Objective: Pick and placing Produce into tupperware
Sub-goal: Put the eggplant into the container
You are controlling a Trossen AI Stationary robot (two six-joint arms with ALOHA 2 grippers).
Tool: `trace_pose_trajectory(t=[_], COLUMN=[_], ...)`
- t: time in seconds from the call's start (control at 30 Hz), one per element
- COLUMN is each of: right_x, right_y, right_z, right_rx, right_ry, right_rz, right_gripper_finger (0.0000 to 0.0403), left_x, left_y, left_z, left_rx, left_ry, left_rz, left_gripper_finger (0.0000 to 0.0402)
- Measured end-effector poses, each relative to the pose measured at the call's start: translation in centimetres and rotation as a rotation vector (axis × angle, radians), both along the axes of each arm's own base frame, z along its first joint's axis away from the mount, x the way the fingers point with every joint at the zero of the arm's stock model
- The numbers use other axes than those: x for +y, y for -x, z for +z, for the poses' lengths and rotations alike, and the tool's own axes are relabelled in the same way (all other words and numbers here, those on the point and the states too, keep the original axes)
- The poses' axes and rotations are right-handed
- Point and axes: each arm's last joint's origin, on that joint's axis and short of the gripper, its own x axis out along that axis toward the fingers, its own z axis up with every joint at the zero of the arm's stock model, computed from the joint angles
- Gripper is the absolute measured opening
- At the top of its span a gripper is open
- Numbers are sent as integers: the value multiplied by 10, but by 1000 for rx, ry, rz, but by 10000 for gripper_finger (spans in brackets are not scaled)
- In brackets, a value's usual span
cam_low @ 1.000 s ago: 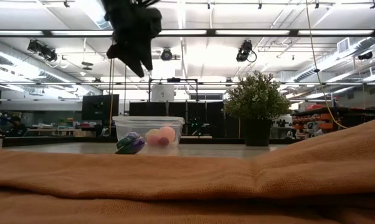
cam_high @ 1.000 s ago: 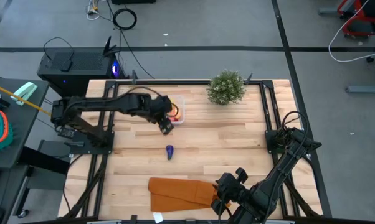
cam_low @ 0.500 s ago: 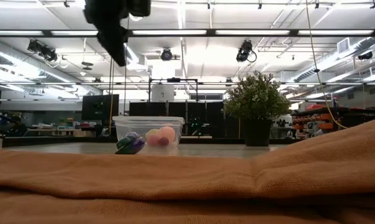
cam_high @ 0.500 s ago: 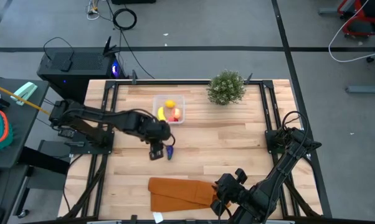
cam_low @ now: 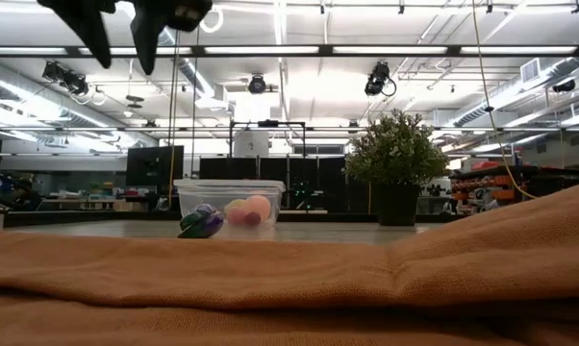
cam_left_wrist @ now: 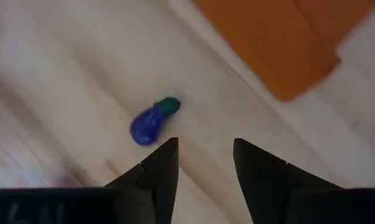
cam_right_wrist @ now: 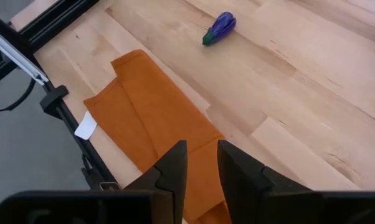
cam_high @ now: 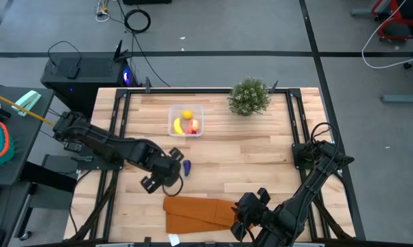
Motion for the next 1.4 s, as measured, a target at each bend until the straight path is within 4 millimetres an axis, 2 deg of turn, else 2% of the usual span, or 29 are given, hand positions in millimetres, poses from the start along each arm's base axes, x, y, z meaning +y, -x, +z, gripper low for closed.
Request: trace_pose_trajectory(t=[0.1,0.17,0.47,0.77,0.9,1.1,1.23,1.4], right_x=[0,-1,-4,-7,-8,-8,-9,-10], right_y=[-1,-3,-7,-10,-11,-11,-12,-13], right_z=[0,0,1,1,1,1,1,1], right_rx=[-5,-11,-31,-33,-37,-39,-43,-44], right_ry=[-6,-15,-22,-17,-12,-12,-14,-14], right_rz=[-3,-15,-34,-44,-48,-50,-57,-64], right_gripper_finger=[95,95,95,95,95,95,95,95], left_x=[-2,1,38,69,74,75,74,73], left_y=[1,0,-13,-36,-45,-52,-60,-69], left_z=[0,0,-3,-31,-46,-53,-54,-60], left_rx=[-12,-15,13,103,148,129,55,19], left_ry=[-76,-100,-27,-58,-79,-129,-165,-147], left_rz=[-166,-202,-114,-113,-175,-341,-430,-432], left_gripper_finger=[153,148,146,148,139,131,141,166])
